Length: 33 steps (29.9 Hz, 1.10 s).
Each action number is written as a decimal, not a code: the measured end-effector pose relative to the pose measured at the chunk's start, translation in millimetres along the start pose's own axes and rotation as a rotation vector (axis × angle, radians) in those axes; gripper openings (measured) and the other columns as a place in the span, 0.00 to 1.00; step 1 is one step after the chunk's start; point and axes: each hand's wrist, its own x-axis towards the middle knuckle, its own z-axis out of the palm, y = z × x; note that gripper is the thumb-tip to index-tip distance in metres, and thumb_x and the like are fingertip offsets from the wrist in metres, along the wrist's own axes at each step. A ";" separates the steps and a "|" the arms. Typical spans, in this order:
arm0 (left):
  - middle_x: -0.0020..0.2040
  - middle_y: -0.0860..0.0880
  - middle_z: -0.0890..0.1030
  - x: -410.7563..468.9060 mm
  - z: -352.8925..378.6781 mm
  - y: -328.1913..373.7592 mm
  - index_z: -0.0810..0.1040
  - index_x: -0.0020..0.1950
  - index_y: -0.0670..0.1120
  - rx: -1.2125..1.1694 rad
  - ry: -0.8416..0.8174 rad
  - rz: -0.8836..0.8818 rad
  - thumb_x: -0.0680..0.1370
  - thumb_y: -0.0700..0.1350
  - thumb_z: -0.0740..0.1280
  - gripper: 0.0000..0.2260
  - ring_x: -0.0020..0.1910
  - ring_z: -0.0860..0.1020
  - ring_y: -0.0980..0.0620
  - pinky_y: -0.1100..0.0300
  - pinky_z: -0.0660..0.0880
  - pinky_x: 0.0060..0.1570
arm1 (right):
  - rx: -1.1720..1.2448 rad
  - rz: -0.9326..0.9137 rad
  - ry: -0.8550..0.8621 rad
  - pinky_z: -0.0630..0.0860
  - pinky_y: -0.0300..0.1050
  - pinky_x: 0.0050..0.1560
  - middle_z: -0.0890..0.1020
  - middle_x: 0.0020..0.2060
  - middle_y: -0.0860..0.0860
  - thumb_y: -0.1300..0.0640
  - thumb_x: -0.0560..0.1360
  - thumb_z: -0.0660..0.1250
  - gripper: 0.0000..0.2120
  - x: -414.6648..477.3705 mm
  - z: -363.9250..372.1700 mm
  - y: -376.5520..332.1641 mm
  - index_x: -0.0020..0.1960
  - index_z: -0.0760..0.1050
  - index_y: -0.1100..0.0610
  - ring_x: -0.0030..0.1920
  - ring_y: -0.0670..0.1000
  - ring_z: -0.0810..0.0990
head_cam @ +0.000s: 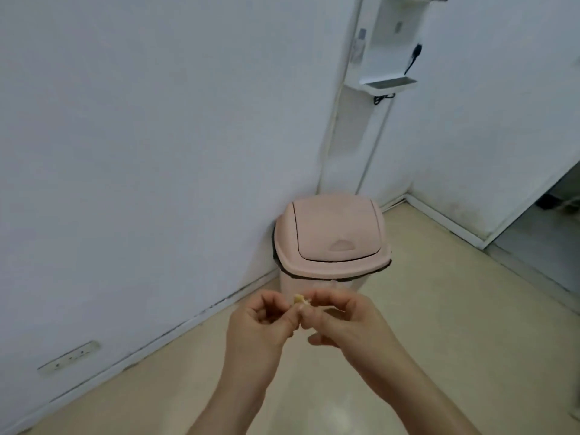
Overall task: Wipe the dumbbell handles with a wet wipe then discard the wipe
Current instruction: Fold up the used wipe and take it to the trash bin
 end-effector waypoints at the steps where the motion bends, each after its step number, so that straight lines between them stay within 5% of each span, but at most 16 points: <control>1: 0.31 0.48 0.79 14.9 19.3 -5.7 0.77 0.39 0.37 0.019 -0.007 -0.014 0.70 0.33 0.72 0.05 0.30 0.75 0.55 0.66 0.73 0.32 | 0.005 0.010 0.024 0.77 0.41 0.40 0.83 0.36 0.52 0.63 0.71 0.71 0.04 10.9 -20.2 3.3 0.45 0.82 0.57 0.38 0.47 0.79; 5: 0.37 0.49 0.84 77.7 71.7 -28.3 0.82 0.45 0.42 0.107 -0.169 -0.108 0.73 0.31 0.69 0.07 0.37 0.80 0.56 0.65 0.76 0.38 | 0.022 -0.011 0.266 0.76 0.41 0.34 0.82 0.31 0.56 0.68 0.69 0.73 0.06 66.1 -82.2 24.6 0.40 0.82 0.58 0.33 0.51 0.79; 10: 0.48 0.62 0.78 197.6 109.1 -83.9 0.79 0.57 0.55 0.596 -0.270 -0.038 0.73 0.34 0.64 0.20 0.44 0.77 0.58 0.68 0.71 0.41 | 0.001 0.061 0.546 0.75 0.42 0.31 0.78 0.27 0.55 0.66 0.69 0.73 0.04 164.8 -153.9 63.7 0.41 0.78 0.64 0.28 0.50 0.76; 16: 0.66 0.47 0.73 376.0 129.3 -192.0 0.71 0.68 0.47 0.809 -0.255 -0.215 0.73 0.33 0.63 0.24 0.56 0.72 0.53 0.64 0.68 0.50 | -0.073 0.241 0.688 0.77 0.46 0.38 0.82 0.29 0.53 0.64 0.70 0.73 0.03 314.4 -215.2 125.9 0.39 0.82 0.58 0.31 0.49 0.78; 20: 0.69 0.46 0.69 459.1 152.2 -251.5 0.68 0.71 0.48 0.649 -0.239 -0.558 0.73 0.33 0.62 0.27 0.58 0.72 0.49 0.57 0.73 0.56 | -0.249 0.370 0.551 0.77 0.43 0.46 0.84 0.36 0.53 0.70 0.73 0.62 0.13 397.0 -238.6 171.9 0.42 0.82 0.57 0.39 0.51 0.80; 25: 0.63 0.49 0.70 508.2 172.4 -283.6 0.64 0.72 0.50 0.388 -0.136 -0.784 0.74 0.30 0.61 0.29 0.58 0.72 0.47 0.50 0.76 0.54 | -0.447 0.366 0.252 0.67 0.22 0.46 0.79 0.43 0.50 0.73 0.74 0.55 0.17 456.1 -254.4 194.1 0.53 0.79 0.64 0.45 0.46 0.77; 29: 0.60 0.51 0.70 535.9 176.7 -289.8 0.63 0.73 0.52 0.300 -0.058 -0.832 0.75 0.30 0.60 0.29 0.57 0.72 0.48 0.52 0.75 0.51 | -0.587 0.396 -0.073 0.54 0.23 0.62 0.67 0.70 0.55 0.74 0.72 0.53 0.28 480.0 -259.2 213.7 0.67 0.71 0.57 0.68 0.49 0.68; 33: 0.60 0.51 0.71 553.6 179.8 -281.4 0.65 0.72 0.50 0.392 -0.028 -0.748 0.74 0.30 0.59 0.28 0.52 0.75 0.51 0.51 0.76 0.51 | -0.501 0.484 -0.025 0.51 0.23 0.61 0.58 0.75 0.52 0.73 0.76 0.53 0.28 487.0 -276.0 205.3 0.72 0.65 0.54 0.74 0.49 0.58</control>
